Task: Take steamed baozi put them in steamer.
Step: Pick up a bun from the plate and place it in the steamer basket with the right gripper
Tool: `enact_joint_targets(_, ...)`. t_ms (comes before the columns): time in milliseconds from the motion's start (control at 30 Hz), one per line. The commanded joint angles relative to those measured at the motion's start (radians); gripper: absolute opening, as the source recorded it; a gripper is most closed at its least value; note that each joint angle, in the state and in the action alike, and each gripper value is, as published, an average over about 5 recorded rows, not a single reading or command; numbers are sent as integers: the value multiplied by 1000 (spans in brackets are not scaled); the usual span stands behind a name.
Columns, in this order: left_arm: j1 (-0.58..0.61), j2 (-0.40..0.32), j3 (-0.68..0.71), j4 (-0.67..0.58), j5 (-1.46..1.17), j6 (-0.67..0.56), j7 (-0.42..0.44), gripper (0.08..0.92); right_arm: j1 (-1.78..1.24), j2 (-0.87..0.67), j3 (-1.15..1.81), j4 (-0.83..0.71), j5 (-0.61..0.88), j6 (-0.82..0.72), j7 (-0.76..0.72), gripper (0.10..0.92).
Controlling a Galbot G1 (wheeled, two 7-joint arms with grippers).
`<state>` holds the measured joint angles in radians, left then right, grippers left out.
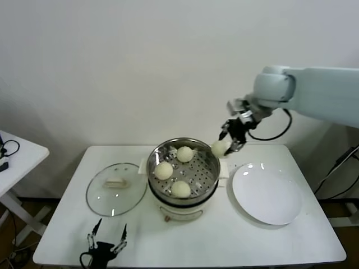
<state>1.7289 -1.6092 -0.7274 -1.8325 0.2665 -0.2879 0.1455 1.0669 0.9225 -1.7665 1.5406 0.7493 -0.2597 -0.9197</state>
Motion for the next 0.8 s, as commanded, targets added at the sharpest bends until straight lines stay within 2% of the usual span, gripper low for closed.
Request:
enact_joint_targets(33,3,-24,-5,2,-4,0,0,823,-278,104,111,-57,-139,-73,105,565)
enact_joint_targets(267,0,-21,-9,7,-7,3,2,823,-400,139,152,-166,-201,-64,113,568)
enact_joint_targets(800,-4,-21,-13,10,-9,3,2,823,-461,177,195,-213,-220,-38,95,600)
